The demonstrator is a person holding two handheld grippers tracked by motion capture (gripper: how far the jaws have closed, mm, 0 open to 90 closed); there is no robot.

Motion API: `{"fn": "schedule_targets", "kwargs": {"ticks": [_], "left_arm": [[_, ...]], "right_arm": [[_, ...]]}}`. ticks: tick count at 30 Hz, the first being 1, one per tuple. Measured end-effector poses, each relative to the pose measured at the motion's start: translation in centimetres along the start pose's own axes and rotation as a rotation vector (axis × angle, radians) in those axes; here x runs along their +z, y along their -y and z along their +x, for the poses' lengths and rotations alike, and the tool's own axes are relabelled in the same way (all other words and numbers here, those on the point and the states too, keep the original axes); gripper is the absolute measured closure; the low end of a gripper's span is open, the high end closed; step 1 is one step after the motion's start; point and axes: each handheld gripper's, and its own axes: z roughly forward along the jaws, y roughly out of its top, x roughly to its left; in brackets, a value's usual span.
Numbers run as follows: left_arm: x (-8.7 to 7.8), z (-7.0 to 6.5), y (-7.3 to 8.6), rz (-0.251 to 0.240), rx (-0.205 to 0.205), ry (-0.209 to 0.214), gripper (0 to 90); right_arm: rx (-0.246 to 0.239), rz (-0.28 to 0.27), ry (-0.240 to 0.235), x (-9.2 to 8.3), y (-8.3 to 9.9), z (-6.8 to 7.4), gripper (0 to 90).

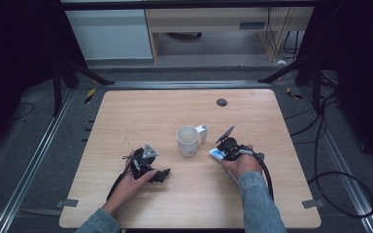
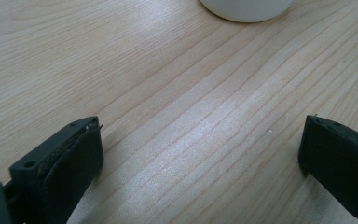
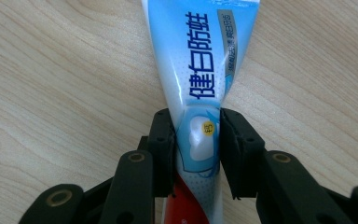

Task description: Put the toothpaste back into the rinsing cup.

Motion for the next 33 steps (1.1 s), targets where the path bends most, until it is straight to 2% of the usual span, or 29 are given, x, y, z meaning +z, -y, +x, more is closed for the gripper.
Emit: {"fn": "schedule_targets", "kwargs": {"ticks": [9,11,23,29,33], "left_arm": [[0.0,0.0,0.0,0.000,0.000,0.000,0.0],[0.0,0.0,0.0,0.000,0.000,0.000,0.0],[0.0,0.0,0.0,0.000,0.000,0.000,0.0],[0.0,0.0,0.0,0.000,0.000,0.000,0.0],[0.0,0.0,0.0,-0.003,-0.003,0.000,0.0]], "right_arm": [[-0.002,0.016,0.002,0.2,-0.2,0.0,68.2],[-0.011,0.007,-0.001,0.1,-0.1,-0.1,69.9],[0.006,-0.015,-0.012,-0.5,0.2,-0.3,73.1],[0.017,-0.049,-0.037,-1.5,0.2,-0.4,73.3],[0.033,-0.087,-0.043,-3.1,0.1,-0.6,73.3]]}}
